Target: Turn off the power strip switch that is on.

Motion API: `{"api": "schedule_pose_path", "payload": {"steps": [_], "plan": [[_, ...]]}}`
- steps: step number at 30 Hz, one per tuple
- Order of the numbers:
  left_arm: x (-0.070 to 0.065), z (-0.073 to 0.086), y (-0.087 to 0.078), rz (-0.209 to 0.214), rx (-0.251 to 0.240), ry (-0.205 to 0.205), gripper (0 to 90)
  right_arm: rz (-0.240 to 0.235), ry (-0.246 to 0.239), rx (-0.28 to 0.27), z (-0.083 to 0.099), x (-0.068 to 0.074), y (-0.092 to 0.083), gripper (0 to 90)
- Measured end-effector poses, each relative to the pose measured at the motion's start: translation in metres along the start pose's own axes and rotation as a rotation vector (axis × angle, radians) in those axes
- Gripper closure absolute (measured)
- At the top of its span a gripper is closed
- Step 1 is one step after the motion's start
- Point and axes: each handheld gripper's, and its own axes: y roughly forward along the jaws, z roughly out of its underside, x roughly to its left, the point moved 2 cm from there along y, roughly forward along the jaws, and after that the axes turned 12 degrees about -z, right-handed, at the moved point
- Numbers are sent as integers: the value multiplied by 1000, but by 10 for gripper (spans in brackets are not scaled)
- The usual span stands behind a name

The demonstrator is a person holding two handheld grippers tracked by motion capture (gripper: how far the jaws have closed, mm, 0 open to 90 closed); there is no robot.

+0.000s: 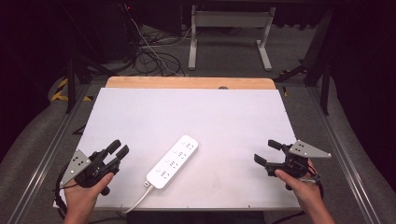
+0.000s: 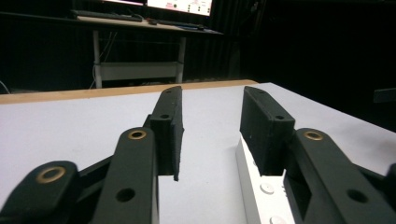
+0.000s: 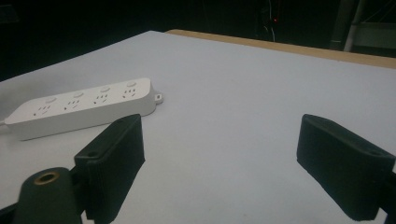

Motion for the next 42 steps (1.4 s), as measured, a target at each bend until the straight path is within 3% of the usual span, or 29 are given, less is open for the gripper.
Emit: {"api": "schedule_pose_path", "payload": {"steps": [4,11,17,30,42], "plan": [[2,0,-1,-7,13,-33,664,1,-2,-1,0,0,0,152],[4,-2,-4,7,40,-43,851,1,-1,-2,0,1,-1,152],[4,-4,-6,44,53,-97,900,1,0,-1,1,1,-2,152],[2,-4,-4,34,66,-95,900,0,4,-4,1,0,-3,152],[-3,-5,-2,59,104,-19,900,-2,7,-6,1,0,-2,152]]}}
